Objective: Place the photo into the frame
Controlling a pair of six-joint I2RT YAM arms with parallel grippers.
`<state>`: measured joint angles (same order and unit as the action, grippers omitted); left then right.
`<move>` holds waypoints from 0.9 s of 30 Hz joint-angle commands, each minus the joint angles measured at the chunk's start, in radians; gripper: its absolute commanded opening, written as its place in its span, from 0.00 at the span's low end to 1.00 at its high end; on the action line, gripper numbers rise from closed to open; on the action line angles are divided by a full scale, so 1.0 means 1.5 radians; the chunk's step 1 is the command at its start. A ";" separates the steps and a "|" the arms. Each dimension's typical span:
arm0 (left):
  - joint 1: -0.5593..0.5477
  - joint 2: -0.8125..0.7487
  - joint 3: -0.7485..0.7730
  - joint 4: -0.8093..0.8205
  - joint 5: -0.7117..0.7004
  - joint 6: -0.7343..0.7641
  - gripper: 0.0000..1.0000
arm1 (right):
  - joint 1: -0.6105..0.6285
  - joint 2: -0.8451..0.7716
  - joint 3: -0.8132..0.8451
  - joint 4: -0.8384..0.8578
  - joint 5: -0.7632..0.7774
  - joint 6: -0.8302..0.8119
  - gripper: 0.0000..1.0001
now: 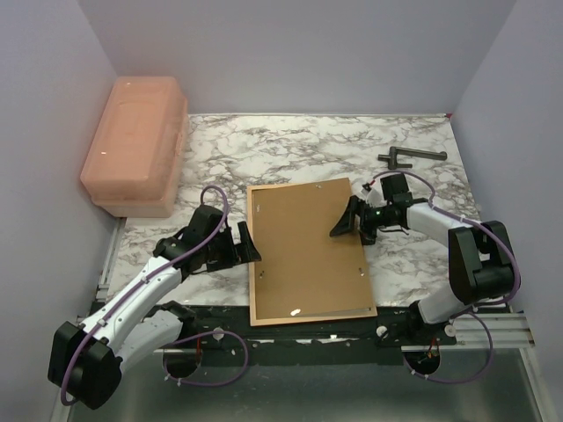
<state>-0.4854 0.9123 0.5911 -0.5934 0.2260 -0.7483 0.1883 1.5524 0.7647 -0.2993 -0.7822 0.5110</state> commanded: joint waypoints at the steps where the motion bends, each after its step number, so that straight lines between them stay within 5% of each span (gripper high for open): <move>1: 0.003 -0.008 -0.012 -0.009 0.003 0.010 0.98 | 0.023 0.005 0.044 -0.078 0.103 -0.024 0.78; 15: 0.003 -0.002 -0.016 -0.019 -0.003 0.013 0.98 | 0.046 -0.012 0.087 -0.167 0.237 -0.028 0.99; 27: 0.003 0.001 -0.023 -0.019 -0.002 0.015 0.98 | 0.058 -0.024 0.102 -0.196 0.276 -0.029 1.00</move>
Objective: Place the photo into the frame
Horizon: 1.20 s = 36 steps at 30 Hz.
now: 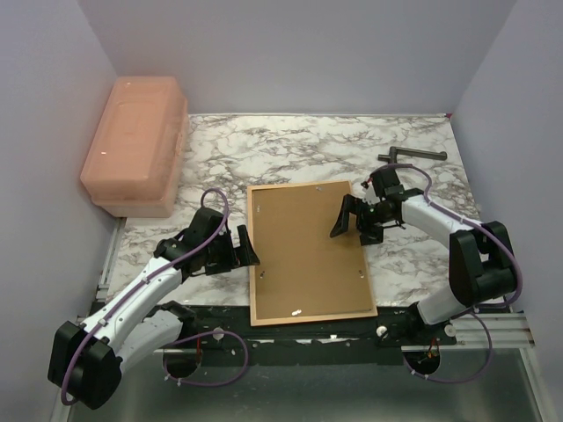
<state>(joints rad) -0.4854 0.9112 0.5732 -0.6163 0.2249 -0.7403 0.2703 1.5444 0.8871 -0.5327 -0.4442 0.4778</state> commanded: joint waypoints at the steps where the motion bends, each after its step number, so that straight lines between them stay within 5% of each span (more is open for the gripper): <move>1: 0.003 0.002 -0.010 -0.003 0.000 0.010 0.99 | 0.005 -0.019 0.021 -0.042 0.053 -0.007 1.00; 36: 0.003 0.095 -0.038 0.082 0.073 -0.008 0.99 | 0.145 0.008 0.087 -0.101 0.170 -0.020 1.00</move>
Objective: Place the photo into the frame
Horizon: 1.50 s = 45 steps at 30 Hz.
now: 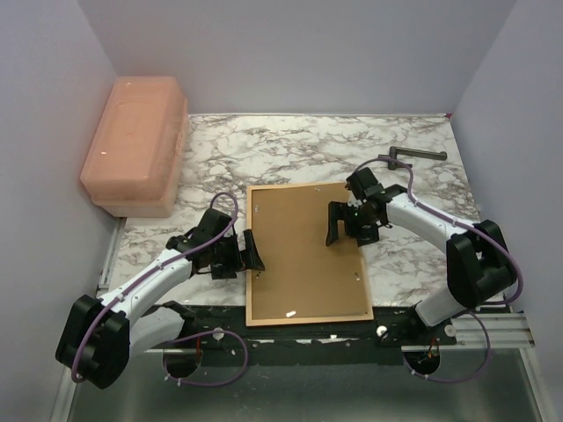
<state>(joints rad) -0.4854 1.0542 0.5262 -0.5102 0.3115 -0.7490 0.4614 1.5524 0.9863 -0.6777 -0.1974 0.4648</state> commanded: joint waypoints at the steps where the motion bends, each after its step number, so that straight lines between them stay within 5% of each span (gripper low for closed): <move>1: 0.003 0.000 -0.009 0.011 0.015 -0.003 0.99 | 0.019 0.001 0.020 -0.003 0.007 -0.013 1.00; 18: 0.003 -0.002 -0.011 0.002 0.011 0.004 0.99 | 0.026 0.026 0.053 -0.082 0.091 0.003 1.00; 45: 0.003 0.007 -0.015 -0.002 0.005 0.018 0.99 | -0.003 0.078 0.016 -0.034 0.207 0.045 0.94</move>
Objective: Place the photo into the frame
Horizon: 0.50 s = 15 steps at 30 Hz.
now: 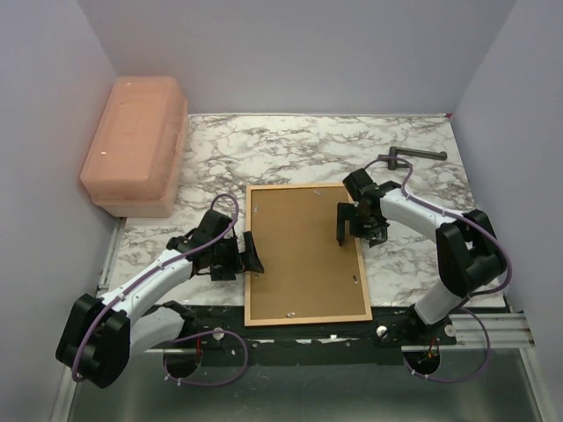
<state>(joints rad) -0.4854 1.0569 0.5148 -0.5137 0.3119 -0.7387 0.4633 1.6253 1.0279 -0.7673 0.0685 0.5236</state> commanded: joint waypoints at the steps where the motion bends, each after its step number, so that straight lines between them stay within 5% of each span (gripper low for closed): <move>1: 0.003 0.006 -0.008 0.000 0.006 0.011 0.99 | -0.004 0.039 -0.014 0.029 0.032 0.003 0.93; 15: 0.003 0.009 -0.013 0.007 0.010 0.011 0.98 | -0.004 -0.010 -0.026 0.029 0.012 -0.001 0.93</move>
<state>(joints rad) -0.4854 1.0645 0.5137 -0.5133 0.3119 -0.7326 0.4587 1.6531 1.0061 -0.7292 0.0685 0.5236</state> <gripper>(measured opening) 0.984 0.925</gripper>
